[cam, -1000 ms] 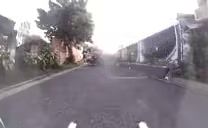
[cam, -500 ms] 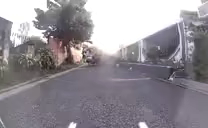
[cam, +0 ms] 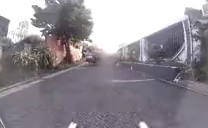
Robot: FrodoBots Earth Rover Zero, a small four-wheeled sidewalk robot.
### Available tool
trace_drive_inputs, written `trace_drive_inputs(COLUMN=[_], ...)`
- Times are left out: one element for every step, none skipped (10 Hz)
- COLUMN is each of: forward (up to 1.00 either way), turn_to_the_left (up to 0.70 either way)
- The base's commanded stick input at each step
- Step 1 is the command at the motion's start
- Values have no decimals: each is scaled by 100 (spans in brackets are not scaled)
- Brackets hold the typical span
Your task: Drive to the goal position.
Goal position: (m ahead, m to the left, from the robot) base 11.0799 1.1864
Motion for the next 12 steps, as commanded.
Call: trace_drive_inputs(forward=[70, 70, 70, 70, 70, 70, 70, 70, 70, 70, 70, 70], turn_to_the_left=[0, 0, 0, 0, 0, 0, 0, 0, 0, 0, 0, 0])
